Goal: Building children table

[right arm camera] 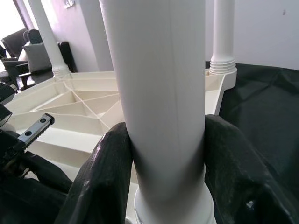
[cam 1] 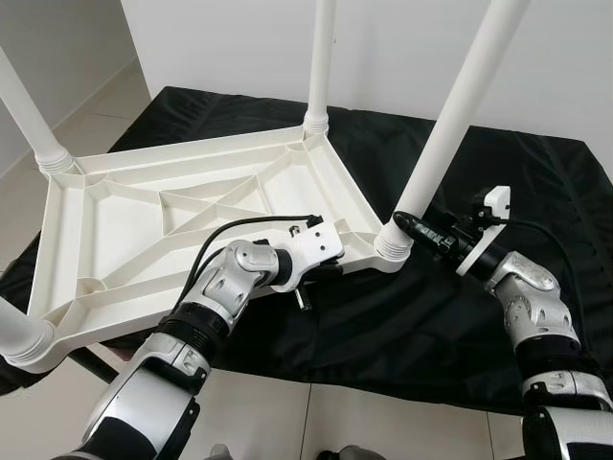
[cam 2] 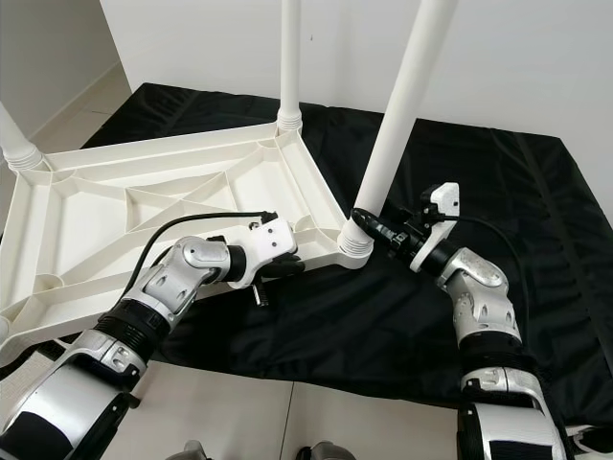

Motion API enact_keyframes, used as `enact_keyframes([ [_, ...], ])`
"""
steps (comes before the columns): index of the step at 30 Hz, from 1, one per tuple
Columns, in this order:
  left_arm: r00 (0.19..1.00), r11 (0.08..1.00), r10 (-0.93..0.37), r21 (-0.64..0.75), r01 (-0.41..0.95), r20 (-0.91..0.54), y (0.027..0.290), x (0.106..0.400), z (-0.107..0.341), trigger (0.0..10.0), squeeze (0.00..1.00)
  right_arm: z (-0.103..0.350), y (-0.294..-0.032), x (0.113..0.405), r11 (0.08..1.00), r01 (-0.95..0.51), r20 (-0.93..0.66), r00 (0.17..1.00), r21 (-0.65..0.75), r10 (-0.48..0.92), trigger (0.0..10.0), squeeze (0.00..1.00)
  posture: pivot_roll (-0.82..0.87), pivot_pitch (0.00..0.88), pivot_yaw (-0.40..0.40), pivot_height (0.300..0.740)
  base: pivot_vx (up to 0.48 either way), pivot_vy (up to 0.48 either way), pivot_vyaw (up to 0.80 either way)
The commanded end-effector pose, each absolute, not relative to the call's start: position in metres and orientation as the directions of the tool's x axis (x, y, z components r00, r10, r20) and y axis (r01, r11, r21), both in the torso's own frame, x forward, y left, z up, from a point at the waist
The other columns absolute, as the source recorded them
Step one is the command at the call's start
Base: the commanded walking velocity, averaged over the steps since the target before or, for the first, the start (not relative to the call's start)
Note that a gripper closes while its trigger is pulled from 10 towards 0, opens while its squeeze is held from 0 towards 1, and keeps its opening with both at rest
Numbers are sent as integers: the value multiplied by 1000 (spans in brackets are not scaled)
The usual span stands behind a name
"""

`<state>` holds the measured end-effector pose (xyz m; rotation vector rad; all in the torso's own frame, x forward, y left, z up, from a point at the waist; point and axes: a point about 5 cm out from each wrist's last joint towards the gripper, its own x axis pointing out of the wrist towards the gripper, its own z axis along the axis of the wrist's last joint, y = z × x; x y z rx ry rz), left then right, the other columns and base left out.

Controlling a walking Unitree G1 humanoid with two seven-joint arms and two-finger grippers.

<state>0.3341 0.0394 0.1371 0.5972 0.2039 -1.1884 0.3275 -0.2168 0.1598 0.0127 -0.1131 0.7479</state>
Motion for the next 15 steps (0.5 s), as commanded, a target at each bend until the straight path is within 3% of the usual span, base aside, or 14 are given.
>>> enact_keyframes([
  [1,332,211,-784,279,937,-524,44,328,120,10000,0,138,-208,322,716,-697,32,717,40,696,10000,0,-67,31,-4,740,0,0,0],
  [15,337,217,-788,280,935,-515,41,328,122,10000,0,141,-197,318,752,-659,65,751,16,657,10000,0,-68,25,-10,740,0,0,0],
])
